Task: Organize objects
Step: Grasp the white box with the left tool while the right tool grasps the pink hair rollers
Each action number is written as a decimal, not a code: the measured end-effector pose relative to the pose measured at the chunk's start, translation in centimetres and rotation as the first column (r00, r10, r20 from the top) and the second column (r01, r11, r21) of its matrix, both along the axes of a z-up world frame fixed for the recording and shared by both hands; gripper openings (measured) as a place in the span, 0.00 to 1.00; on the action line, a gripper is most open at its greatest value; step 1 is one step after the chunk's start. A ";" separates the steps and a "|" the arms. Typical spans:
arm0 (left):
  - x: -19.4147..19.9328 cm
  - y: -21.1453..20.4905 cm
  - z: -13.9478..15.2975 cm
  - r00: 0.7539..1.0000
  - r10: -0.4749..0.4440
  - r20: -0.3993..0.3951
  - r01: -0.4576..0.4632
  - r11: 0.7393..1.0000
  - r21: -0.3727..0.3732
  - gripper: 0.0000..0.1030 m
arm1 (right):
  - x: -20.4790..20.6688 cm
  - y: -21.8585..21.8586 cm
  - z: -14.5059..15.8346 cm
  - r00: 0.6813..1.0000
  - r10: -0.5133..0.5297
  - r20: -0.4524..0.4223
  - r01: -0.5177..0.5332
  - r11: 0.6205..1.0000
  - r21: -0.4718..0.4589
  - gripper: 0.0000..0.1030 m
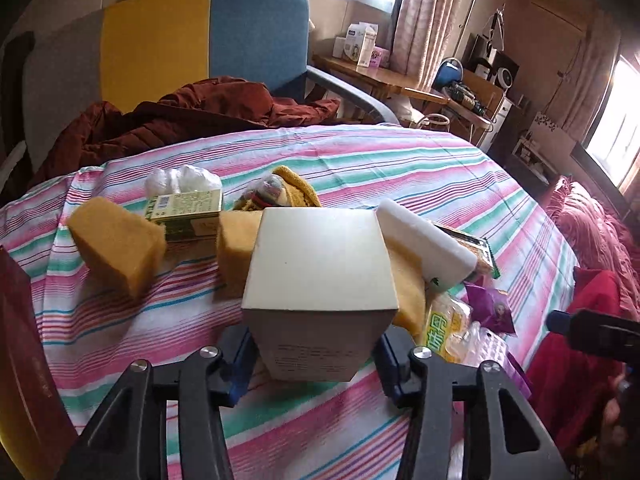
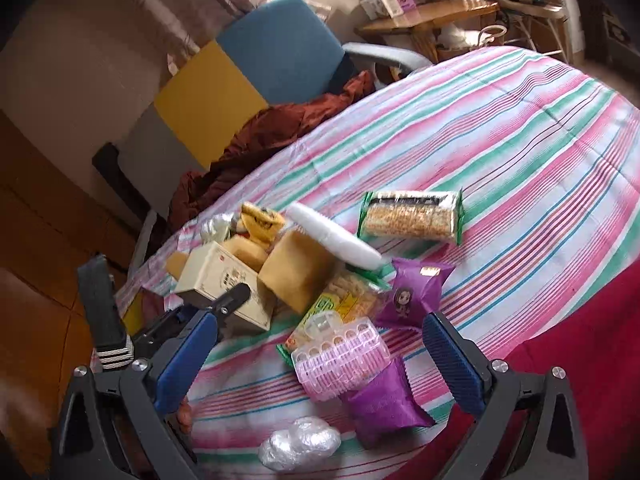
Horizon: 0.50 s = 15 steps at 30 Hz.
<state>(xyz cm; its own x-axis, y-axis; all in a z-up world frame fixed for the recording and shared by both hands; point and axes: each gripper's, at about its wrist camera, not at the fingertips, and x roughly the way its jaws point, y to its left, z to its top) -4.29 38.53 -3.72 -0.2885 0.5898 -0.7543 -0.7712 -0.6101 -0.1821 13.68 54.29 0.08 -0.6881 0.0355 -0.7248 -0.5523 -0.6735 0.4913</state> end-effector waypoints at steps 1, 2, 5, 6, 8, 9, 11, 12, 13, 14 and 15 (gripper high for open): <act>0.2 -0.8 0.4 1.000 0.000 -0.003 0.000 1.000 0.008 0.50 | -0.5 -0.1 -0.3 0.999 0.028 0.027 -0.028 1.000 -0.012 1.00; 0.4 -1.5 0.6 1.000 -0.004 -0.006 0.004 1.000 0.016 0.50 | -1.0 -0.2 -0.6 0.997 0.053 0.054 -0.052 0.998 -0.022 1.00; 0.8 -3.4 1.3 1.000 -0.016 0.001 0.016 0.999 0.032 0.49 | -3.2 -1.0 -2.0 0.969 0.162 0.188 -0.155 0.987 -0.049 1.00; 0.9 -3.9 1.5 1.000 -0.015 0.007 0.015 0.999 0.039 0.49 | -3.9 -1.3 -2.5 0.952 0.194 0.239 -0.189 0.981 -0.044 1.00; 1.2 -5.1 1.9 1.000 -0.012 0.006 0.012 0.999 0.049 0.49 | -5.4 -2.3 -3.2 0.907 0.249 0.338 -0.261 0.965 -0.011 1.00; 1.4 -5.8 2.2 1.000 -0.010 0.012 0.009 0.998 0.060 0.49 | -6.2 -2.9 -3.7 0.877 0.266 0.399 -0.299 0.954 0.022 1.00; 1.6 -6.8 2.6 1.000 -0.005 0.020 0.003 0.997 0.075 0.49 | -7.1 -3.4 -4.3 0.848 0.269 0.457 -0.328 0.943 0.052 1.00; 1.7 -7.3 2.7 1.000 -0.002 0.022 0.001 0.997 0.079 0.49 | -7.5 -3.4 -4.8 0.834 0.274 0.479 -0.338 0.940 0.051 1.00; 2.0 -8.0 2.9 1.000 0.003 0.021 -0.004 0.996 0.084 0.49 | -7.7 -3.4 -5.2 0.825 0.273 0.495 -0.342 0.938 0.053 1.00; 2.1 -8.3 3.1 1.000 0.006 0.021 -0.007 0.996 0.088 0.49 | -7.9 -3.4 -5.5 0.820 0.270 0.505 -0.343 0.938 0.055 1.00; 2.2 -8.9 3.3 1.000 0.012 0.020 -0.013 0.995 0.094 0.49 | -8.0 -3.4 -5.6 0.821 0.271 0.503 -0.345 0.937 0.057 1.00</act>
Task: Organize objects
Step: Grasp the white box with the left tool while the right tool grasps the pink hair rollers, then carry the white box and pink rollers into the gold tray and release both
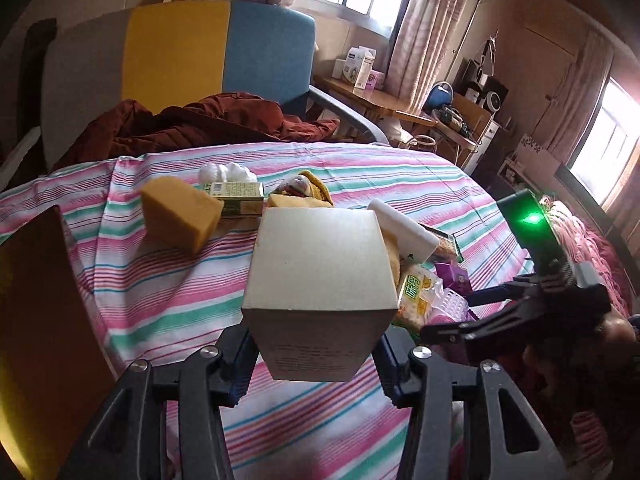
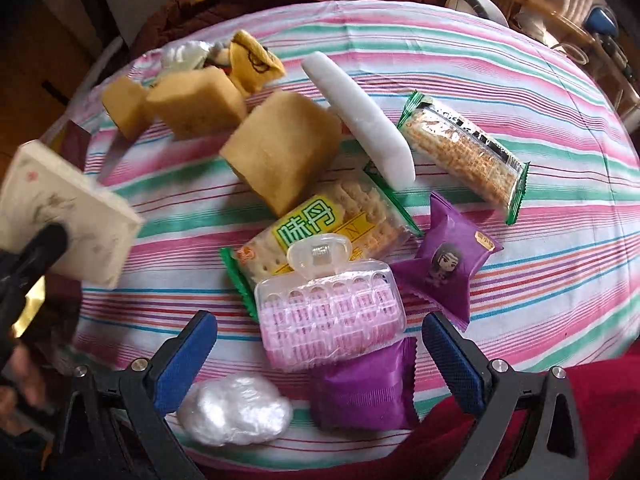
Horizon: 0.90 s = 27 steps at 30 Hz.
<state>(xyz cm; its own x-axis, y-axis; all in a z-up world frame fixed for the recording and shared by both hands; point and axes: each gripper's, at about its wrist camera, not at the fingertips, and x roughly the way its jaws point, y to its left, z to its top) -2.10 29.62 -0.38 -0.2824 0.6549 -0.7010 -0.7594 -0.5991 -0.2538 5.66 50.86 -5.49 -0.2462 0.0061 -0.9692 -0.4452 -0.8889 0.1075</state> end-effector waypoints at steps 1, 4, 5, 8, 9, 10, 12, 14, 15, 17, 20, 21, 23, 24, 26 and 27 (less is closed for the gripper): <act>0.1 -0.4 0.1 1.000 0.004 0.000 -0.004 1.000 0.002 0.49 | 0.0 -0.1 0.0 1.000 0.007 -0.012 -0.007 1.000 0.000 0.99; 0.3 -2.0 0.7 1.000 0.027 -0.001 -0.027 1.000 0.015 0.49 | 0.0 -0.5 -0.3 1.000 0.025 -0.006 -0.025 1.000 0.009 0.70; 0.3 -2.5 0.8 0.999 0.032 -0.002 -0.032 0.999 0.020 0.49 | 0.2 -0.6 -0.3 1.000 0.025 -0.009 -0.025 1.000 0.013 0.69; 0.2 -4.3 1.7 0.998 0.063 -0.012 -0.062 0.997 0.037 0.49 | 0.7 -1.0 0.8 0.997 0.019 -0.072 -0.017 1.000 0.026 0.69; 0.1 -4.9 2.0 0.997 0.073 -0.013 -0.072 0.997 0.041 0.49 | 0.9 -1.2 1.5 0.994 0.015 -0.104 -0.012 1.000 0.029 0.69; 0.0 -6.0 2.3 0.996 0.092 -0.019 -0.091 0.995 0.045 0.49 | 1.0 -1.5 2.1 0.991 0.017 -0.129 -0.013 0.999 0.037 0.69; -0.1 -7.5 2.7 0.992 0.125 -0.022 -0.124 0.991 0.049 0.49 | 1.0 -2.4 3.5 0.982 0.035 -0.183 -0.027 0.999 0.047 0.69; -0.4 -9.9 3.1 0.984 0.175 -0.028 -0.173 0.983 0.054 0.49 | 0.1 -3.9 5.7 0.968 0.060 -0.242 -0.050 0.998 0.047 0.69; -0.7 -11.4 3.4 0.977 0.209 -0.033 -0.207 0.977 0.056 0.49 | -0.4 -4.9 6.5 0.959 0.081 -0.271 -0.071 0.996 0.046 0.69; -1.2 -13.9 3.6 0.963 0.266 -0.039 -0.264 0.963 0.054 0.49 | -1.0 -6.8 7.8 0.940 0.125 -0.317 -0.120 0.992 0.035 0.69; -1.9 -18.2 3.6 0.930 0.361 -0.066 -0.359 0.933 0.032 0.49 | -2.8 -11.2 8.7 0.904 0.213 -0.371 -0.221 0.975 0.021 0.69; -2.1 -19.3 3.5 0.920 0.386 -0.074 -0.385 0.923 0.025 0.49 | -3.1 -12.6 8.9 0.891 0.239 -0.386 -0.252 0.968 0.017 0.69; -3.0 -22.0 3.0 0.889 0.449 -0.084 -0.451 0.892 -0.004 0.49 | -4.3 -15.8 9.1 0.862 0.293 -0.414 -0.320 0.947 0.004 0.69; -3.3 -22.9 2.7 0.880 0.467 -0.086 -0.470 0.883 -0.012 0.49 | -5.1 -17.4 9.0 0.851 0.315 -0.420 -0.347 0.938 -0.002 0.69; -4.5 -24.7 2.1 0.860 0.503 -0.092 -0.508 0.861 -0.040 0.49 | -6.6 -20.5 8.5 0.830 0.364 -0.423 -0.407 0.913 -0.011 0.69; -5.0 -25.3 1.9 0.853 0.512 -0.097 -0.518 0.854 -0.052 0.49 | -7.1 -21.9 8.2 0.820 0.387 -0.422 -0.435 0.900 -0.021 0.69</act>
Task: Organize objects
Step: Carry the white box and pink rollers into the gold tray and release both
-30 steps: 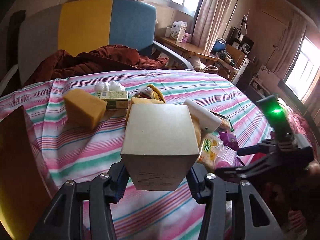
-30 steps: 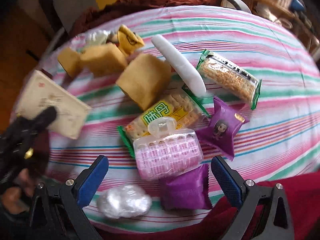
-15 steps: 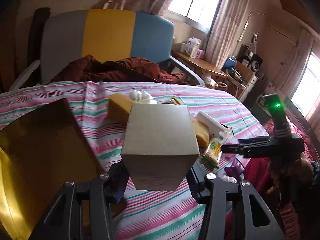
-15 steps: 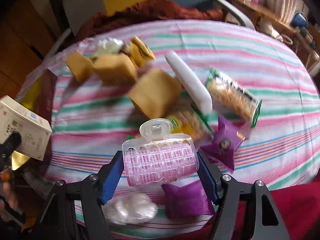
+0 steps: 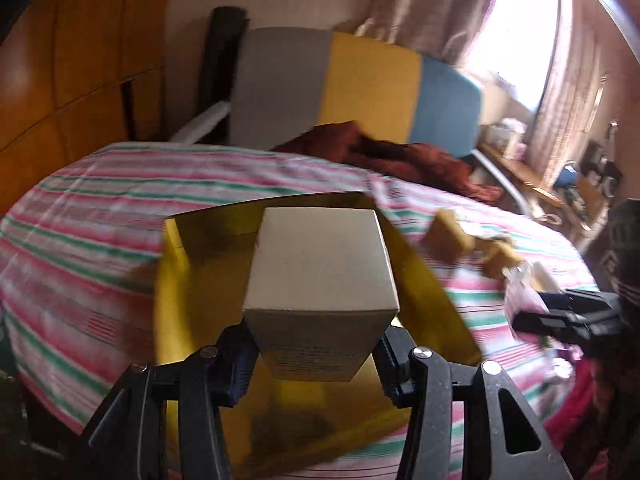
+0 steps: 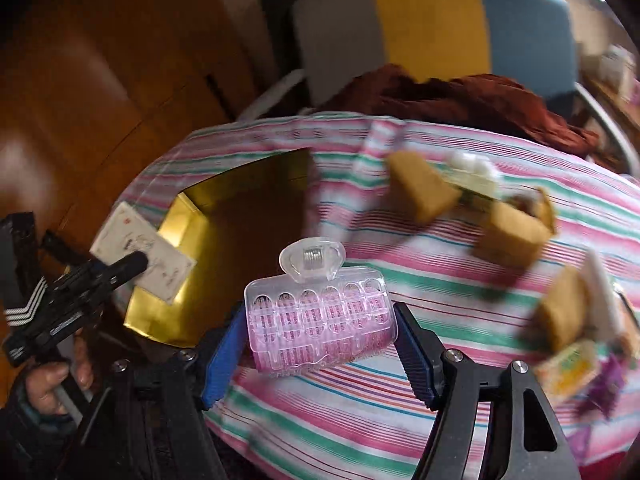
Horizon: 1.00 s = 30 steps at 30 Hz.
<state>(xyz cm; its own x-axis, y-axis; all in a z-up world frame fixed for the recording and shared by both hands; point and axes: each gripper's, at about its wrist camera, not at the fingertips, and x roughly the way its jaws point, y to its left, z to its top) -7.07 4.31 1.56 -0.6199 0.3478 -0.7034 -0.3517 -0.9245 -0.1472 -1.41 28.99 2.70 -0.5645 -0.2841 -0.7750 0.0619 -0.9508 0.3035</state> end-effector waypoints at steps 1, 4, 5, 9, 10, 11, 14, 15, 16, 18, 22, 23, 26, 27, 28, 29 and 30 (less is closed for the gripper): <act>-0.6 -0.5 0.0 1.000 0.009 -0.005 -0.009 1.000 -0.013 0.49 | -0.6 -1.6 -0.4 0.999 0.034 0.007 -0.034 0.999 -0.008 0.69; -3.3 -1.6 -0.3 0.999 0.041 -0.006 -0.042 0.998 -0.049 0.50 | -2.0 -5.6 -1.5 0.993 0.118 0.031 -0.117 0.993 -0.025 0.69; -4.0 -1.6 -0.3 0.999 0.048 -0.005 -0.048 0.997 -0.057 0.50 | -2.3 -6.6 -1.8 0.990 0.136 0.038 -0.135 0.990 -0.030 0.69; -6.5 -3.3 0.3 0.989 0.140 -0.050 -0.144 0.987 -0.074 0.77 | -3.9 -10.5 -3.2 0.977 0.200 0.073 -0.195 0.979 -0.065 0.69; -6.9 -3.8 0.5 0.986 0.157 -0.054 -0.161 0.985 -0.065 0.81 | -4.3 -11.6 -3.6 0.973 0.217 0.078 -0.211 0.975 -0.074 0.70; -7.2 -4.4 0.8 0.983 0.173 -0.056 -0.176 0.983 -0.044 0.81 | -4.6 -12.5 -3.9 0.970 0.230 0.081 -0.224 0.971 -0.083 0.71; -7.2 -6.1 1.8 0.973 0.220 -0.075 -0.220 0.975 0.008 0.81 | -5.3 -14.5 -4.8 0.959 0.269 0.093 -0.258 0.959 -0.118 0.72; -6.8 -6.7 2.0 0.969 0.233 -0.082 -0.232 0.973 0.023 0.81 | -5.3 -15.0 -4.9 0.956 0.278 0.095 -0.266 0.956 -0.128 0.73; -6.7 -7.1 2.2 0.968 0.239 -0.082 -0.238 0.971 0.030 0.81 | -5.3 -15.6 -5.0 0.952 0.290 0.093 -0.276 0.950 -0.144 0.74; -6.0 -8.0 2.2 0.962 0.261 -0.076 -0.259 0.965 0.035 0.81 | -5.0 -16.2 -5.0 0.946 0.311 0.088 -0.293 0.941 -0.169 0.82; -3.7 -9.8 1.9 0.949 0.309 -0.057 -0.306 0.950 0.052 0.81 | -4.4 -16.8 -5.1 0.945 0.315 0.092 -0.302 0.943 -0.137 0.86; -3.1 -10.1 1.8 0.948 0.315 -0.050 -0.312 0.948 0.057 0.81 | -4.3 -16.8 -5.1 0.946 0.311 0.093 -0.298 0.946 -0.126 0.87; -1.5 -10.1 1.4 0.946 0.320 -0.046 -0.318 0.947 0.048 0.81 | -3.7 -16.8 -5.0 0.957 0.281 0.078 -0.276 0.959 -0.070 0.92; -0.9 -10.1 1.3 0.945 0.323 -0.049 -0.321 0.946 0.044 0.81 | -3.5 -16.8 -4.8 0.960 0.271 0.069 -0.268 0.962 -0.048 0.94; -0.4 -9.9 1.2 0.945 0.323 -0.050 -0.321 0.946 0.042 0.81 | -3.2 -16.8 -4.7 0.964 0.261 0.056 -0.260 0.965 -0.025 0.95; 0.1 -9.7 1.0 0.945 0.322 -0.050 -0.320 0.947 0.036 0.81 | -2.9 -16.8 -4.5 0.966 0.253 0.042 -0.253 0.967 -0.007 0.97; 0.5 -9.5 0.9 0.945 0.322 -0.052 -0.321 0.947 0.027 0.81 | -2.7 -16.7 -4.4 0.969 0.246 0.030 -0.246 0.969 0.008 0.98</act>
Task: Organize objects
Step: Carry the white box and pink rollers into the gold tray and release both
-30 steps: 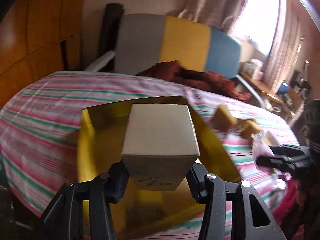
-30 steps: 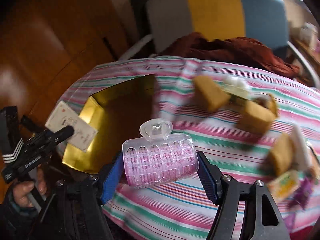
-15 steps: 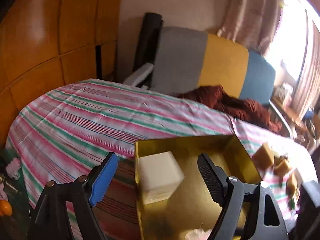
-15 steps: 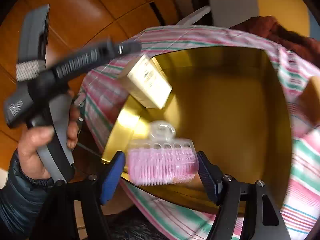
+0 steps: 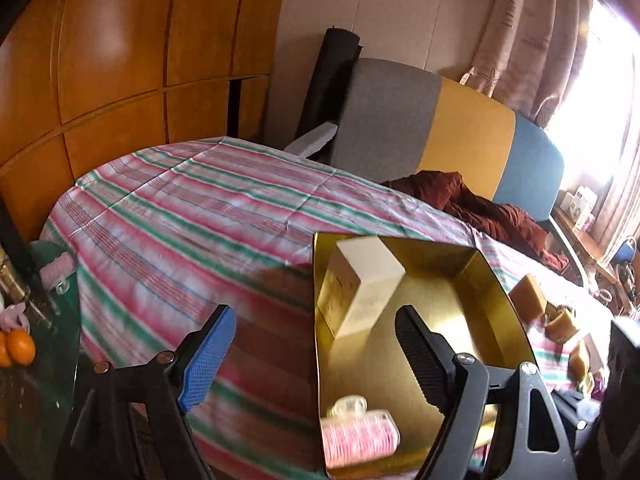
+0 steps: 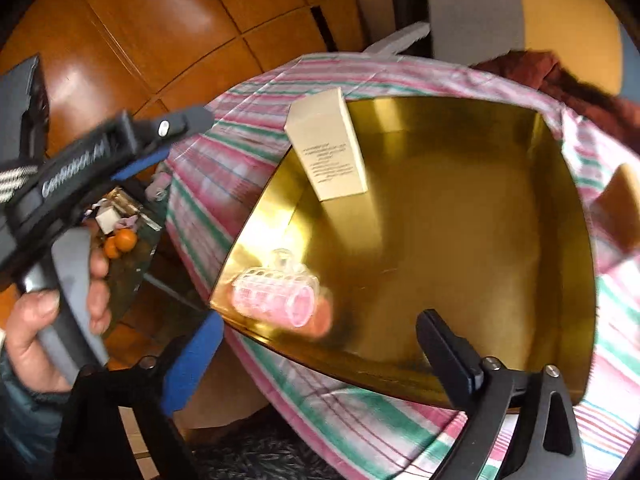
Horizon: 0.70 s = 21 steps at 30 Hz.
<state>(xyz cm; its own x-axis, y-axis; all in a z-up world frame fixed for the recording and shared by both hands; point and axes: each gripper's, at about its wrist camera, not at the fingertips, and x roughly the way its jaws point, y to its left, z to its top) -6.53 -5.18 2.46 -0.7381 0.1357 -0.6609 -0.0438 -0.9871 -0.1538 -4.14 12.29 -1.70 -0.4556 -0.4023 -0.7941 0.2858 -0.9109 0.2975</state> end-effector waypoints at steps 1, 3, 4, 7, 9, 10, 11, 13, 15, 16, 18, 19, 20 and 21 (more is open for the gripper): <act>0.3 0.2 -0.1 1.000 0.001 0.001 -0.001 1.000 -0.007 0.81 | 0.2 0.1 0.2 1.000 -0.013 -0.019 0.013 1.000 0.014 1.00; 1.1 0.5 -0.2 1.000 0.001 0.000 -0.001 1.000 -0.012 0.81 | 0.5 0.2 0.7 0.998 -0.037 -0.056 0.039 0.998 0.041 1.00; 1.4 0.6 -0.2 1.000 0.003 0.000 -0.003 1.000 -0.014 0.81 | 0.6 0.2 0.8 0.996 -0.051 -0.077 0.055 0.997 0.061 1.00; 2.3 1.0 -0.4 1.000 0.011 0.000 -0.011 1.000 -0.021 0.81 | 1.1 0.7 1.3 0.984 -0.109 -0.141 0.126 0.985 0.120 1.00; 2.9 1.6 -0.5 1.000 0.010 -0.005 -0.010 0.999 -0.039 0.81 | 1.3 1.1 1.5 0.973 -0.144 -0.181 0.172 0.973 0.153 1.00; 3.2 1.8 -0.5 1.000 0.010 -0.007 -0.010 0.999 -0.046 0.81 | 1.4 1.3 1.6 0.968 -0.156 -0.195 0.189 0.968 0.163 1.00; 3.4 2.1 -0.5 1.000 0.007 -0.006 -0.007 0.999 -0.052 0.81 | 1.5 1.6 1.8 0.962 -0.172 -0.212 0.210 0.962 0.174 1.00; 3.9 2.9 -0.6 1.000 -0.001 -0.011 0.000 0.997 -0.075 0.81 | 1.8 2.2 2.1 0.950 -0.196 -0.243 0.244 0.952 0.183 1.00; 4.2 3.6 -0.7 1.000 -0.011 -0.012 0.010 0.996 -0.090 0.81 | 2.1 2.8 2.4 0.939 -0.216 -0.268 0.271 0.944 0.186 1.00; 4.3 3.9 -0.7 1.000 -0.021 -0.012 0.019 0.995 -0.096 0.81 | 2.3 3.0 2.6 0.935 -0.224 -0.274 0.281 0.941 0.188 1.00; 4.5 4.4 -0.6 0.999 -0.033 -0.014 0.031 0.995 -0.099 0.81 | 2.3 3.5 2.6 0.932 -0.234 -0.277 0.292 0.938 0.189 1.00; 4.6 4.6 -0.6 0.999 -0.041 -0.014 0.039 0.994 -0.100 0.81 | 2.5 3.8 2.7 0.931 -0.239 -0.277 0.297 0.936 0.190 1.00; 4.8 4.9 -0.6 0.999 -0.047 -0.013 0.045 0.993 -0.105 0.81 | 2.6 4.0 2.7 0.930 -0.243 -0.277 0.301 0.934 0.190 1.00; 4.8 5.1 -0.6 0.999 -0.052 -0.010 0.050 0.993 -0.109 0.81 | 2.6 4.2 2.7 0.928 -0.249 -0.277 0.306 0.933 0.188 1.00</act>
<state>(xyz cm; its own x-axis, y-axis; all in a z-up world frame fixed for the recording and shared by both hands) -1.75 -0.11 1.81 -0.7408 0.1013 -0.6640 -0.0960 -0.9944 -0.0446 -1.55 16.51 1.03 -0.7144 -0.0556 -0.6975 0.0491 -0.9984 0.0293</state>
